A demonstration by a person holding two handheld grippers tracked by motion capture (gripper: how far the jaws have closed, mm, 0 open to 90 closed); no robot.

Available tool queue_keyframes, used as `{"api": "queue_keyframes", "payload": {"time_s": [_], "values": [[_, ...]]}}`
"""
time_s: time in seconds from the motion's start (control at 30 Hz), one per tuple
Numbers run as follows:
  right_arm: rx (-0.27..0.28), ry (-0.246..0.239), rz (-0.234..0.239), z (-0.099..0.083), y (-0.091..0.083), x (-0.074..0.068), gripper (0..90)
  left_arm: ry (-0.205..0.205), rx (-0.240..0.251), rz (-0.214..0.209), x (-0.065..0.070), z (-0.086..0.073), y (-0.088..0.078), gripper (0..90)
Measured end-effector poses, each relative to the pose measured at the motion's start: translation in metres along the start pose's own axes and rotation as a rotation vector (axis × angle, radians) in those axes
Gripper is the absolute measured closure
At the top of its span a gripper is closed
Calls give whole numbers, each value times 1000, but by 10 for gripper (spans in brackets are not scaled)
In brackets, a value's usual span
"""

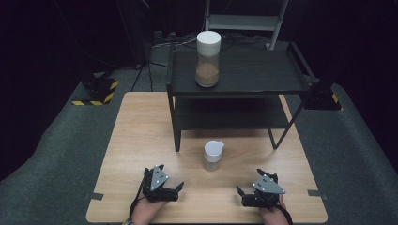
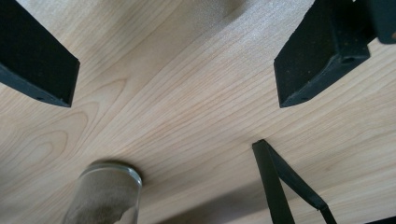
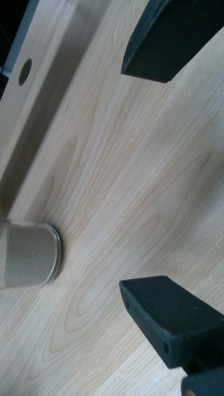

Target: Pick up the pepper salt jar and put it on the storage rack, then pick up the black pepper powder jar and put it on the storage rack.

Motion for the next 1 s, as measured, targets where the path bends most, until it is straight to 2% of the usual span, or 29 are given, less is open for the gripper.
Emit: {"api": "queue_keyframes", "payload": {"time_s": [0.17, 0.33, 0.6, 0.7, 1.0], "values": [[17, 5, 20, -3, -1, 4, 0, 37, -18, 31, 7, 3, 0, 4], [26, 20, 25, -5, -1, 5, 0, 59, -30, 28, 8, 5, 1, 9], [27, 36, 0, -5, -2, 2, 0, 42, -37, -9, 0, 5, 0, 9], [30, 19, 3, -5, -2, 1, 0, 22, -41, -12, -1, 6, 1, 10], [42, 30, 16, -8, -2, 4, 0, 73, -58, 4, 4, 9, 1, 10]]}}
Point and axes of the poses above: each handheld gripper's, and its own axes: y roughly forward along the jaws, z roughly out of its top, x roughly to its right, the point moved 2 cm from there along y, roughly forward along the jaws, and after that the axes turned 13 degrees about -x, right-handed, at the moved point
